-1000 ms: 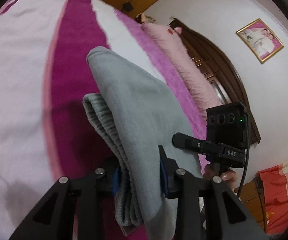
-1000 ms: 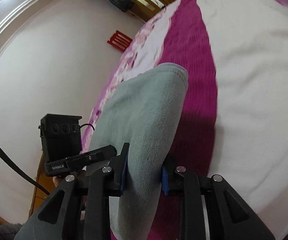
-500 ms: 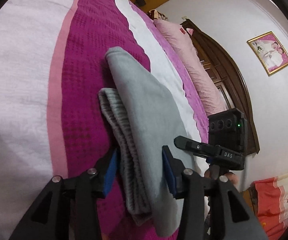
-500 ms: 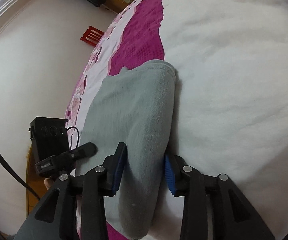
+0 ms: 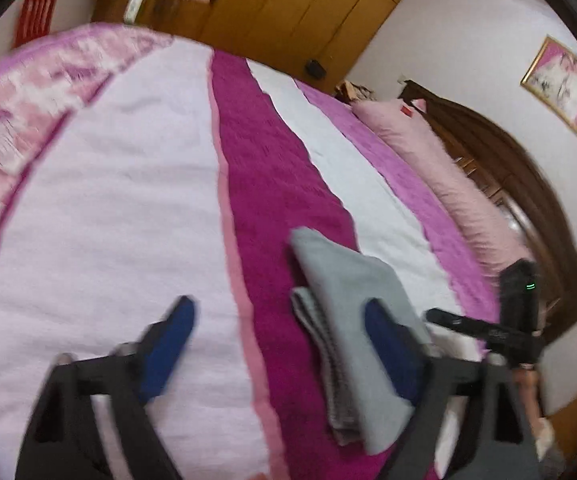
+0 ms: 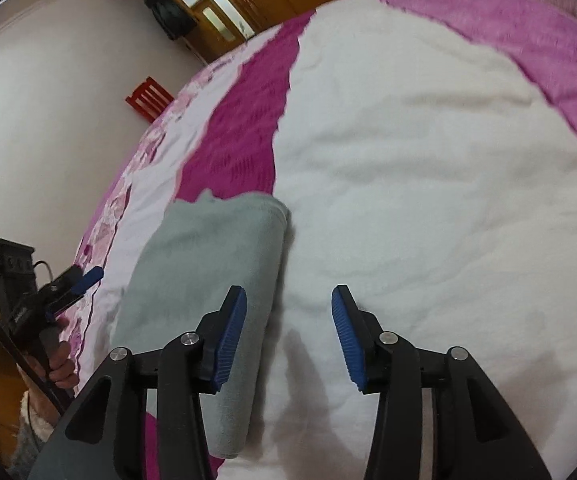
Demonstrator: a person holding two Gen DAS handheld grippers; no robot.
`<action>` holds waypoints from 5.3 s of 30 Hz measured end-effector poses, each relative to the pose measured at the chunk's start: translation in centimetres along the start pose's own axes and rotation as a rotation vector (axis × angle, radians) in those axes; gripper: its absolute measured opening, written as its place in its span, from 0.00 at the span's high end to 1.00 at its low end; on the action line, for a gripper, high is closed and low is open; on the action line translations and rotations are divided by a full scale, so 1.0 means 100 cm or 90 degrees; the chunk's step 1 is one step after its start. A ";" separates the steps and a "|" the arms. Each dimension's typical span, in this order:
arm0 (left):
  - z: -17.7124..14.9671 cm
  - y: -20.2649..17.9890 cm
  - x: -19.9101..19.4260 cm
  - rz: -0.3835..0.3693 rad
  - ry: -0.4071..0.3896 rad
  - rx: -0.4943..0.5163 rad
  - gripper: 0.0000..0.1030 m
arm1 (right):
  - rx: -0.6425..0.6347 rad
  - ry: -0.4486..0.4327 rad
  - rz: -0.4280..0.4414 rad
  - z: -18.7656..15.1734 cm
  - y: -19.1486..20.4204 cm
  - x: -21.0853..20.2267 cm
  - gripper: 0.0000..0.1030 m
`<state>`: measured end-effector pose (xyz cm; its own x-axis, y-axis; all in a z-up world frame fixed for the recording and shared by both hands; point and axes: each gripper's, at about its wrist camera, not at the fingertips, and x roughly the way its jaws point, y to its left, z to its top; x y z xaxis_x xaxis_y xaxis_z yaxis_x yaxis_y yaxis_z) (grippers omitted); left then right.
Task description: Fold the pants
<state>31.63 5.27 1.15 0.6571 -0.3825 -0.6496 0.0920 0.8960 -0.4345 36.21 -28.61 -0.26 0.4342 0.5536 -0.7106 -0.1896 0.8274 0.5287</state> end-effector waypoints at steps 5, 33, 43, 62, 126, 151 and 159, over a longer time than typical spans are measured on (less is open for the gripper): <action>-0.016 -0.029 -0.002 0.062 0.006 0.100 0.30 | -0.049 -0.065 0.037 -0.012 0.036 -0.019 0.70; -0.062 -0.071 0.049 0.074 0.058 0.167 0.19 | -0.077 -0.005 -0.020 -0.050 0.051 0.021 0.93; -0.047 -0.115 -0.007 0.073 -0.042 0.200 0.10 | -0.166 -0.087 -0.078 -0.038 0.115 -0.028 0.41; -0.130 -0.115 -0.126 0.113 -0.146 0.232 0.01 | -0.203 -0.252 -0.103 -0.136 0.137 -0.129 0.00; -0.133 -0.099 -0.082 0.087 -0.089 0.173 0.01 | -0.244 -0.184 -0.074 -0.149 0.134 -0.075 0.00; -0.132 -0.094 -0.085 0.084 -0.071 0.155 0.01 | -0.260 -0.171 -0.073 -0.151 0.136 -0.071 0.00; -0.134 -0.097 -0.083 0.087 -0.071 0.162 0.01 | -0.252 -0.180 -0.077 -0.151 0.135 -0.073 0.00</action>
<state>15.32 -3.31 2.41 0.7528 -0.2401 -0.6128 0.1726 0.9705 -0.1682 17.23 -20.04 5.06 0.6846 0.4494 -0.5739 -0.4188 0.8869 0.1950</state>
